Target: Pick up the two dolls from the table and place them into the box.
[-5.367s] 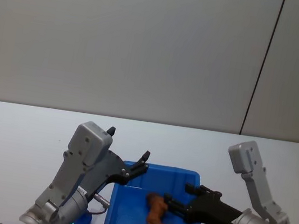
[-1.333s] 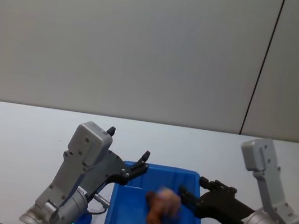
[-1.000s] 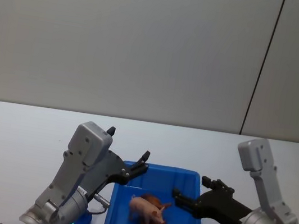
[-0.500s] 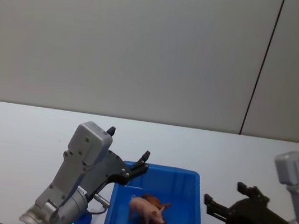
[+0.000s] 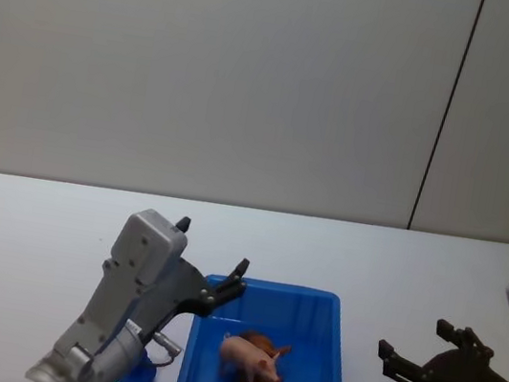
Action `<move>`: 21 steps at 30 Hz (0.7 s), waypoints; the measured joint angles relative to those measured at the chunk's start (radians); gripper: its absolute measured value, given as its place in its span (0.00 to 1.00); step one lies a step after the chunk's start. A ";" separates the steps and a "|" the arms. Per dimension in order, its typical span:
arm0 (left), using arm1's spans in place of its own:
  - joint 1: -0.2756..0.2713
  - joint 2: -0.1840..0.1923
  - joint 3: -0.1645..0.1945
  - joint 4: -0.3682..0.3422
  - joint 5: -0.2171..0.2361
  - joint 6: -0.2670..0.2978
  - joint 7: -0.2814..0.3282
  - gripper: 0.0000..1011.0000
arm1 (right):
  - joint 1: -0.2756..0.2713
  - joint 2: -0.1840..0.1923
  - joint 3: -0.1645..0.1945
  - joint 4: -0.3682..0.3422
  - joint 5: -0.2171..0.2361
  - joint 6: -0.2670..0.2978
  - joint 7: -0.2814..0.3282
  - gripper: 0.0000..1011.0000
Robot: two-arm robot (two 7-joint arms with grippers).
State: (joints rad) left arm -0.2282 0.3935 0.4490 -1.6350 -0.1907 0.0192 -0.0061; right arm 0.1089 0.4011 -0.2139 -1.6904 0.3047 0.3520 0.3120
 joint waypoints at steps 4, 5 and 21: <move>0.014 0.017 -0.008 -0.014 0.002 0.006 0.012 0.99 | -0.008 0.008 0.005 -0.006 0.004 -0.005 -0.003 0.99; 0.023 0.027 -0.012 -0.020 0.002 0.009 0.020 0.99 | -0.011 0.011 0.006 -0.008 0.005 -0.007 -0.004 0.99; 0.127 0.133 -0.057 -0.061 -0.081 0.024 0.081 0.99 | -0.025 0.025 0.014 -0.019 0.012 -0.016 -0.009 0.99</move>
State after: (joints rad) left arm -0.1012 0.5268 0.3918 -1.6962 -0.2713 0.0432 0.0745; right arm 0.0837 0.4258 -0.1998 -1.7094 0.3167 0.3357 0.3033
